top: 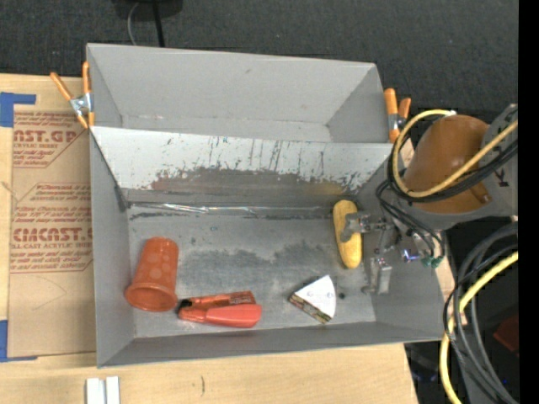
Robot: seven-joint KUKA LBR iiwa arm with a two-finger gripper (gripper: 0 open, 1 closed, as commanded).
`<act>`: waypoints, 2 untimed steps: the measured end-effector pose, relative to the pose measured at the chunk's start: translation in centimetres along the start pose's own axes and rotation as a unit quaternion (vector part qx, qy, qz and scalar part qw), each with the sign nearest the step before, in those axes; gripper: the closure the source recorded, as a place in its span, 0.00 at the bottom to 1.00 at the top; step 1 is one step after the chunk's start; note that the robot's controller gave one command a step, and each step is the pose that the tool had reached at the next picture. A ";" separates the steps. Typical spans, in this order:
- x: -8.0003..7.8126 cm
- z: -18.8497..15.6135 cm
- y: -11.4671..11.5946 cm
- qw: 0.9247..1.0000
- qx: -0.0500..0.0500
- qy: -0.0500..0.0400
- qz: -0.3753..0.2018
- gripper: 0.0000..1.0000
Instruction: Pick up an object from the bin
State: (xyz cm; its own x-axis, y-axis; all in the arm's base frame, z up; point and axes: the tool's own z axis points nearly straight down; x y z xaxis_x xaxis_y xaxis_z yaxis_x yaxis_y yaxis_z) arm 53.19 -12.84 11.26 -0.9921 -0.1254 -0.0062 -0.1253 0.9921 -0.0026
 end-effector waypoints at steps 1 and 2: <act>-2.3 2.0 -1.5 0.988 -0.003 0.004 -0.156 0.00; -4.0 0.5 -1.8 0.981 -0.001 0.000 -0.192 0.00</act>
Offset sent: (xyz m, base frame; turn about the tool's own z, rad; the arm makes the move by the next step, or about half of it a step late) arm 0.0532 -0.0133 0.0054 -0.4864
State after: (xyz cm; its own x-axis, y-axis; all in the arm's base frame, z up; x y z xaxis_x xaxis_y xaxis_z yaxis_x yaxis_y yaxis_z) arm 57.42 -14.08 10.79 -0.8720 -0.4895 -0.0041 -0.4895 0.8720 -0.0034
